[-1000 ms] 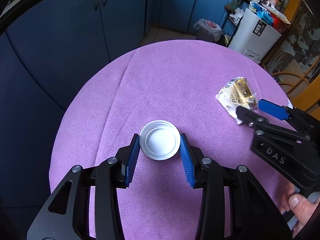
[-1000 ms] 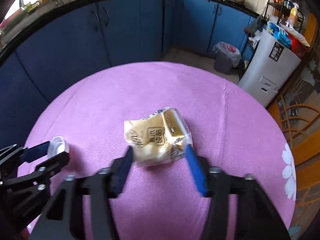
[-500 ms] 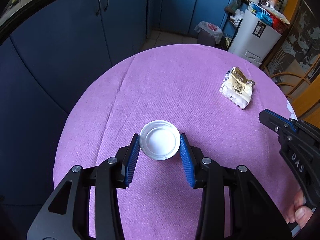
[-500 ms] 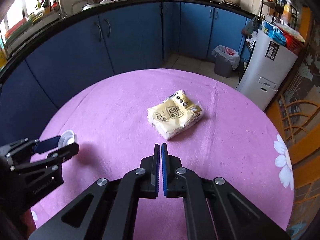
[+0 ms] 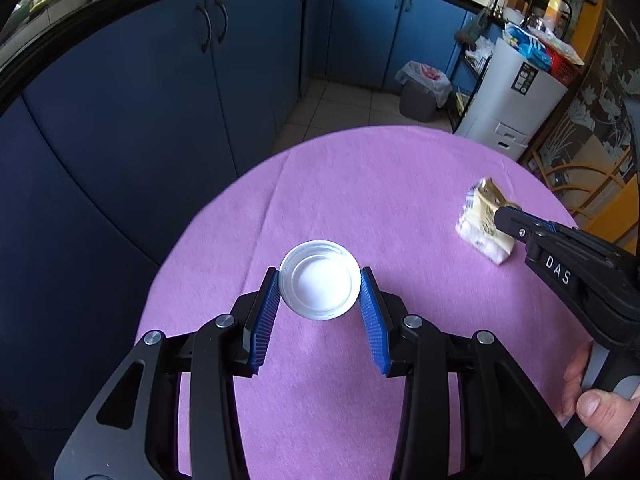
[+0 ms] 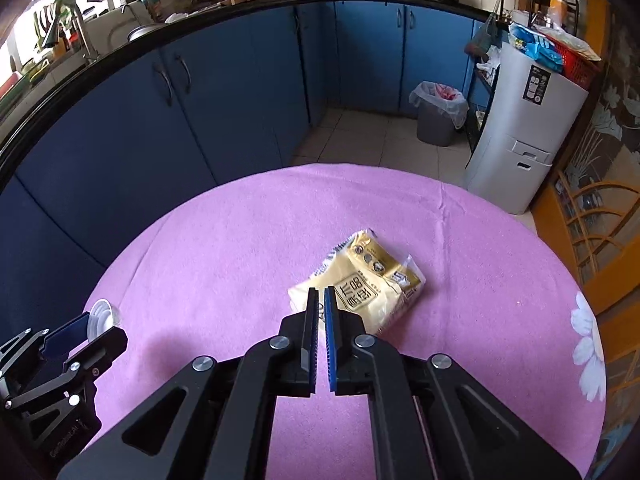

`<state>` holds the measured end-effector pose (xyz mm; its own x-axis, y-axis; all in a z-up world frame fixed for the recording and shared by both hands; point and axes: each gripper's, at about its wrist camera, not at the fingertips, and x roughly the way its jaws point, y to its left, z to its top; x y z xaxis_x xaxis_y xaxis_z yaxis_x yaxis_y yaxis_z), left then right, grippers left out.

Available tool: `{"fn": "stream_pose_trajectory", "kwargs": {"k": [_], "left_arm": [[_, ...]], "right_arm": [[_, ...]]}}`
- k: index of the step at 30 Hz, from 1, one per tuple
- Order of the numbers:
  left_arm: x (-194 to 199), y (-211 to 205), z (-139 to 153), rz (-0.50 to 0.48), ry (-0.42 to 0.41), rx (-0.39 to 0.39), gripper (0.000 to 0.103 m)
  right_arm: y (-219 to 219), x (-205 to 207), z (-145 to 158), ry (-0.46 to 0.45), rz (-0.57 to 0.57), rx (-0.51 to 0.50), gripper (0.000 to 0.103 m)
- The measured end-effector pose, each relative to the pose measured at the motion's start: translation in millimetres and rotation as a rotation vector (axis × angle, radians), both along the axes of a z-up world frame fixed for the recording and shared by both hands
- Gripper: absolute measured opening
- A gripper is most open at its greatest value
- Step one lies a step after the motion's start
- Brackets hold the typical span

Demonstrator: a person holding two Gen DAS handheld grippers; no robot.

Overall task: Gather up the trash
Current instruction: 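Grasp the cream snack bag with the right tool while the left tool holds the cap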

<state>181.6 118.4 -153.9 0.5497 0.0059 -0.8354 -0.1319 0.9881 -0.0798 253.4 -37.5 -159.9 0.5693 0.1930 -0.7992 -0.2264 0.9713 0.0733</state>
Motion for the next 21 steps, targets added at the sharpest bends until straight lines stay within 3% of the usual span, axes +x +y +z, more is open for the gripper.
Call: {"fn": "stream_pose_trajectory", "kwargs": {"k": [4, 15, 21], "left_arm": [[4.3, 5.1, -1.0, 0.003, -0.006, -0.005, 0.041], [5.1, 16.9, -8.0, 0.018, 0.003, -0.032, 0.041], [2.2, 19.5, -6.3, 0.018, -0.004, -0.035, 0.041]], "right_arm": [[-4.9, -1.3, 4.8, -0.016, -0.038, 0.033, 0.004], [-17.6, 0.0, 9.1, 0.032, 0.004, 0.180, 0.004], [0.4, -14.3, 21.9, -0.066, 0.032, 0.037, 0.004]]}}
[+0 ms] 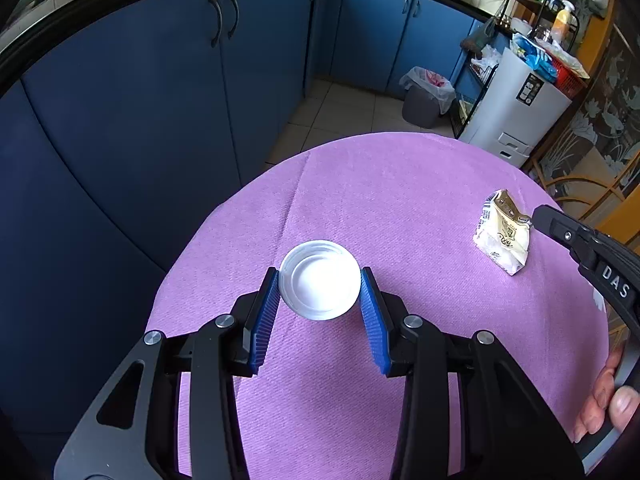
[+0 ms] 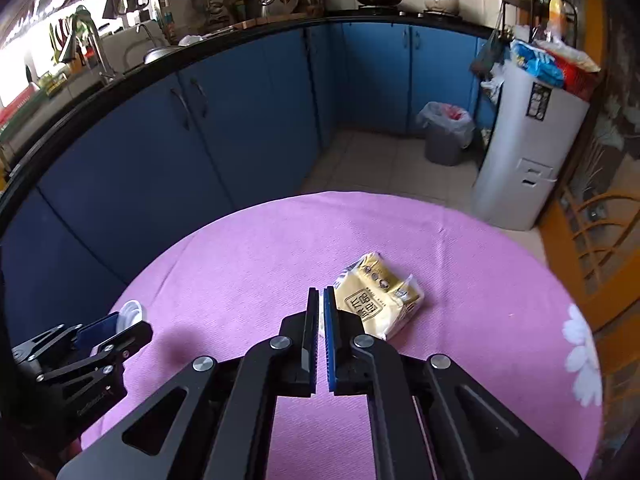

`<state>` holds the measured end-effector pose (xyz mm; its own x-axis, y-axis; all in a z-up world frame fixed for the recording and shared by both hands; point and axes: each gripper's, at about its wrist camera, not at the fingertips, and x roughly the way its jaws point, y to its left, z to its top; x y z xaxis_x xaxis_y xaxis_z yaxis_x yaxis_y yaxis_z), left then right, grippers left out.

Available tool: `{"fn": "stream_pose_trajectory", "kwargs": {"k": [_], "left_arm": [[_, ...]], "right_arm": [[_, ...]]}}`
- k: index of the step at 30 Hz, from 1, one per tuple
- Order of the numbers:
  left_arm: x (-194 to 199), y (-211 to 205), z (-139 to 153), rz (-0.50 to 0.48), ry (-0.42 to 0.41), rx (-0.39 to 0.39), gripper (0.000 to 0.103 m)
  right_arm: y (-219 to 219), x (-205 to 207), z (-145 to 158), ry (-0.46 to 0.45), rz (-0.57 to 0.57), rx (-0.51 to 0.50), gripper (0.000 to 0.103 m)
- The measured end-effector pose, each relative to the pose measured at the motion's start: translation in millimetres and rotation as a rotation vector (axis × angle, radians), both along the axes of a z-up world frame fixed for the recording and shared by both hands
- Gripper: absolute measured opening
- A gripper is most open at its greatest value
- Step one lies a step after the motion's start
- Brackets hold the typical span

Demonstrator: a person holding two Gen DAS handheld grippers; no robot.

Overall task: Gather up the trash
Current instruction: 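Grasp the cream snack bag with the right tool while the left tool holds the cap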

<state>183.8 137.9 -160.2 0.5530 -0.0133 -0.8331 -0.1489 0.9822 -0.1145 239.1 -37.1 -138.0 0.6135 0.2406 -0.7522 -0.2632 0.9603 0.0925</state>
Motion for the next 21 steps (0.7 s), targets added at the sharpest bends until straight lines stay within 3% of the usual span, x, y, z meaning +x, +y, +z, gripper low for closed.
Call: {"fn": "stream_pose_trajectory", "kwargs": {"k": [3, 4, 5, 7, 12, 15, 21], "left_arm": [[-0.4, -1.7, 1.3, 0.001, -0.006, 0.000, 0.041], [-0.8, -1.5, 1.8, 0.002, -0.007, 0.001, 0.041], [-0.2, -1.9, 2.5, 0.003, -0.008, 0.003, 0.041], [-0.4, -1.1, 3.1, 0.008, -0.009, 0.002, 0.041], [0.1, 1.5, 2.6, 0.012, -0.008, -0.002, 0.041], [1.8, 1.7, 2.3, 0.015, -0.007, -0.007, 0.041], [3.5, 4.7, 3.3, 0.017, -0.008, -0.012, 0.041]], "right_arm": [[3.5, 3.3, -2.6, 0.025, 0.035, 0.030, 0.005], [3.7, 3.7, -2.8, 0.019, 0.023, 0.024, 0.019], [3.2, 4.4, -3.0, 0.018, 0.016, 0.020, 0.081], [3.2, 7.8, -4.5, 0.015, 0.010, 0.024, 0.097], [5.4, 15.8, -6.3, 0.013, -0.006, 0.031, 0.096], [7.9, 24.9, -14.4, 0.019, -0.033, -0.026, 0.096], [1.1, 48.8, -42.4, 0.106, -0.101, -0.053, 0.096]]}}
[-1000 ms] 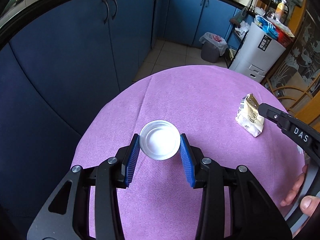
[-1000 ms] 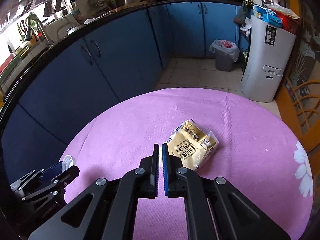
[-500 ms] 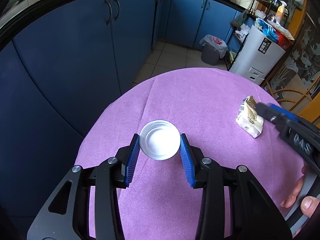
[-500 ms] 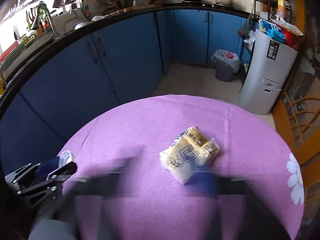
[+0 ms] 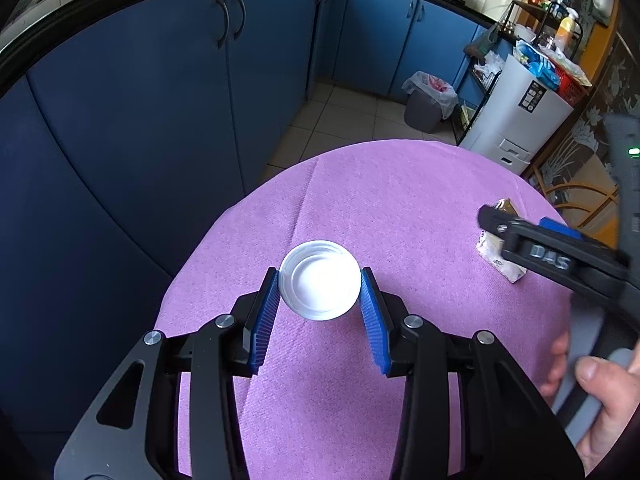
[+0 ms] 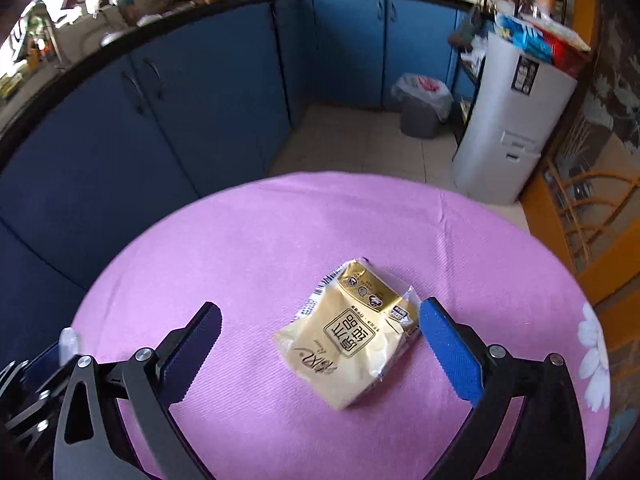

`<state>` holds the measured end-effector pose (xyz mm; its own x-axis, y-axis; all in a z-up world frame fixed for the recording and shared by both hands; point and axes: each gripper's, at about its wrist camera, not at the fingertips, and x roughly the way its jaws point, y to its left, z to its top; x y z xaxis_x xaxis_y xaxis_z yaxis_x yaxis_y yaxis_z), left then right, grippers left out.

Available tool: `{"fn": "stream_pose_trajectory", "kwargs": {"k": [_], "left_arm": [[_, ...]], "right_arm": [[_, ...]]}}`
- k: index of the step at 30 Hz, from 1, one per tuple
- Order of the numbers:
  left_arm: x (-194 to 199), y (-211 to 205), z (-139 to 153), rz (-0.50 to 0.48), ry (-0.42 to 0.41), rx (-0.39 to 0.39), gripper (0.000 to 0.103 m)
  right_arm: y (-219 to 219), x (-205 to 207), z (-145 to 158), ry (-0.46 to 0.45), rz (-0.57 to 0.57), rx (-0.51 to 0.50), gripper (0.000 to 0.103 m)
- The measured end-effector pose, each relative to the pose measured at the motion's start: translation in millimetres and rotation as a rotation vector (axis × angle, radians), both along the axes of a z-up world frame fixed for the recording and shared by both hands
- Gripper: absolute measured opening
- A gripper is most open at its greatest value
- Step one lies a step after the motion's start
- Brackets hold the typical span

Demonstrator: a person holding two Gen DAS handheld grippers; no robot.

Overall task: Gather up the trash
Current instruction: 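Grasp the cream snack bag with the right tool while the left tool holds the cap, then carry the snack bag and white cap over the black bin with both tools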

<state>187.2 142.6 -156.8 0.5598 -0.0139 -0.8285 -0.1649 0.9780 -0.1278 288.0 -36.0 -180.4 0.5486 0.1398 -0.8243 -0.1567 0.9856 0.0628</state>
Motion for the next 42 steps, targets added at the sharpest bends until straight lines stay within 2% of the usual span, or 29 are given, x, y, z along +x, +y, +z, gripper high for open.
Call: {"fn": "stream_pose_trajectory", "kwargs": {"k": [6, 7, 8, 9, 11, 14, 20, 26, 34, 42], "left_arm": [[2.3, -2.3, 1.3, -0.002, -0.009, 0.013, 0.041], [2.8, -3.2, 1.6, -0.002, -0.010, 0.014, 0.041], [2.6, -3.9, 1.8, -0.003, -0.011, 0.015, 0.041], [2.2, -4.5, 2.2, -0.005, -0.013, 0.019, 0.041], [1.4, -4.9, 2.4, -0.008, -0.017, 0.025, 0.041], [0.5, -5.4, 3.8, -0.007, -0.021, 0.028, 0.041], [-3.3, -13.3, 9.9, -0.022, -0.031, 0.034, 0.041], [-9.1, -40.5, 21.9, -0.074, -0.048, 0.043, 0.041], [-20.0, -119.3, 39.7, -0.231, -0.080, 0.059, 0.041], [-43.0, -215.7, 52.6, -0.410, -0.113, 0.088, 0.041]], "right_arm": [[6.2, 1.7, -8.4, 0.015, -0.010, -0.069, 0.096], [6.2, -0.5, -8.4, 0.012, -0.011, -0.085, 0.088], [6.1, -1.5, -7.6, 0.007, -0.015, -0.096, 0.062], [4.7, -3.4, -7.1, 0.002, -0.023, -0.104, 0.054], [0.2, -6.3, -6.1, 0.005, -0.025, -0.086, 0.038], [-6.7, -14.6, 2.0, -0.015, -0.017, -0.056, 0.029], [-14.5, -37.7, 19.1, -0.053, 0.000, -0.028, 0.026], [-31.2, -67.8, 40.0, -0.083, 0.002, -0.004, 0.026], [-104.0, -118.3, 63.7, -0.130, -0.093, 0.010, 0.026], [-193.1, -173.0, 61.0, -0.135, -0.244, 0.031, 0.026]]}}
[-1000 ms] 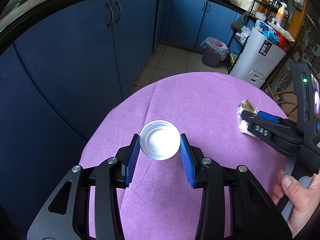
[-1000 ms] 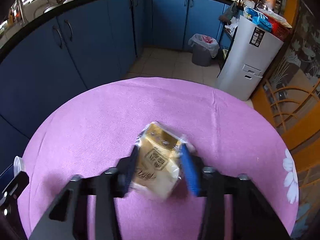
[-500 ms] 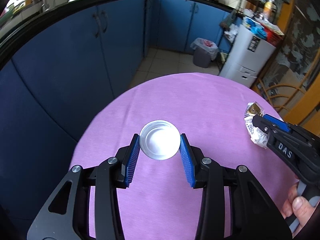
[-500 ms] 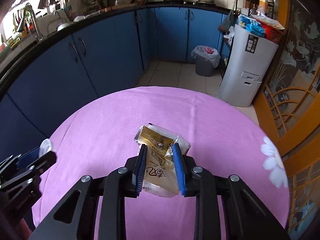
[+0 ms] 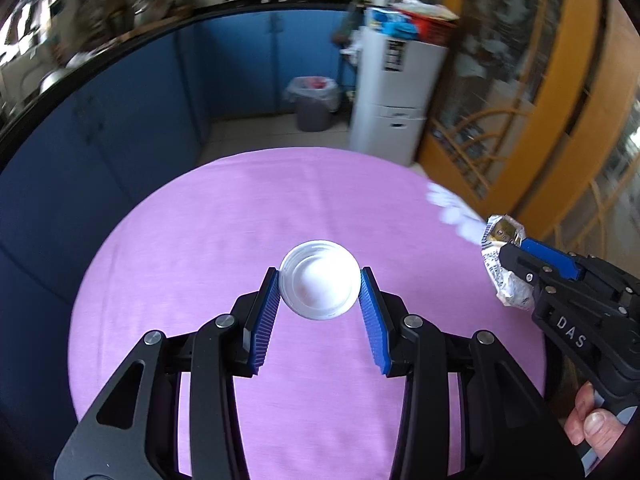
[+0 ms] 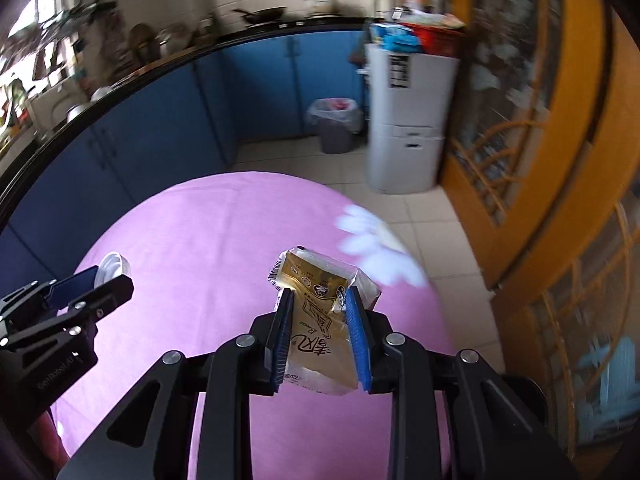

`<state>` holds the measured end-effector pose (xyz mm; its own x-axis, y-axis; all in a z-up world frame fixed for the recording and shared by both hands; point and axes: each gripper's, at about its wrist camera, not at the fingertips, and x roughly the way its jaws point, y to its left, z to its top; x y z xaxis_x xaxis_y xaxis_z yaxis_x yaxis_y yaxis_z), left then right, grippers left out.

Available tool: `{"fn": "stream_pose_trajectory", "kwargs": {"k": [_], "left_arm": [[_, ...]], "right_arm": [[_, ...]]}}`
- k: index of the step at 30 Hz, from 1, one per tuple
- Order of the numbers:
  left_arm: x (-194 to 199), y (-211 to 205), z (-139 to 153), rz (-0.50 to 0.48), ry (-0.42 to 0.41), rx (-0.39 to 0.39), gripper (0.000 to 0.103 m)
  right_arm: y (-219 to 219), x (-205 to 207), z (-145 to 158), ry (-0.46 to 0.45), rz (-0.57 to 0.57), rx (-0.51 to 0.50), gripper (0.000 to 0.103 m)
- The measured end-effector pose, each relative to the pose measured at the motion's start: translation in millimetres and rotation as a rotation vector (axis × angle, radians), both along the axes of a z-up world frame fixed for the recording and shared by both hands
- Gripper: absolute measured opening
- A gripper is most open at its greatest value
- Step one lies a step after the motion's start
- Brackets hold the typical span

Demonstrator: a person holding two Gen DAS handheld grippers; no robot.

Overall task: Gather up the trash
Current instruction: 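Carry the snack bag and white cap over the black bin with both tools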

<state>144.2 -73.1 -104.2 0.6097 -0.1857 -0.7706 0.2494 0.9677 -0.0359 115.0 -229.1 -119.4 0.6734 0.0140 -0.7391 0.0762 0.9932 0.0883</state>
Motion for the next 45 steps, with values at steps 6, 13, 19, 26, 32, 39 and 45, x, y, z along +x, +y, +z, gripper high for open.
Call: {"fn": "stream_pose_trajectory", "kwargs": {"k": [6, 13, 19, 26, 32, 39, 45], "left_arm": [[-19.6, -56.8, -1.7, -0.103, 0.004, 0.031, 0.041], [-40.0, -112.7, -1.2, -0.202, -0.003, 0.070, 0.041], [-55.4, -155.5, -6.4, -0.276, 0.006, 0.093, 0.041], [-72.3, -202.9, -10.5, -0.363, 0.004, 0.127, 0.041], [-82.2, -237.9, -12.9, -0.417, -0.003, 0.155, 0.041], [-92.9, -277.2, -17.2, -0.467, 0.001, 0.178, 0.042], [-103.8, -311.0, -20.7, -0.519, -0.001, 0.197, 0.052]], "right_arm": [[-49.4, -33.8, -7.9, 0.003, -0.083, 0.019, 0.026], [-97.6, -65.6, -17.9, 0.004, -0.169, 0.053, 0.026], [-132.8, -85.1, -32.0, 0.024, -0.233, 0.075, 0.026], [-171.6, -107.4, -51.6, 0.053, -0.307, 0.106, 0.027], [-193.7, -119.1, -63.1, 0.064, -0.346, 0.135, 0.027], [-211.9, -127.2, -76.1, 0.086, -0.379, 0.140, 0.029], [-229.1, -137.4, -82.7, 0.093, -0.400, 0.149, 0.037]]}}
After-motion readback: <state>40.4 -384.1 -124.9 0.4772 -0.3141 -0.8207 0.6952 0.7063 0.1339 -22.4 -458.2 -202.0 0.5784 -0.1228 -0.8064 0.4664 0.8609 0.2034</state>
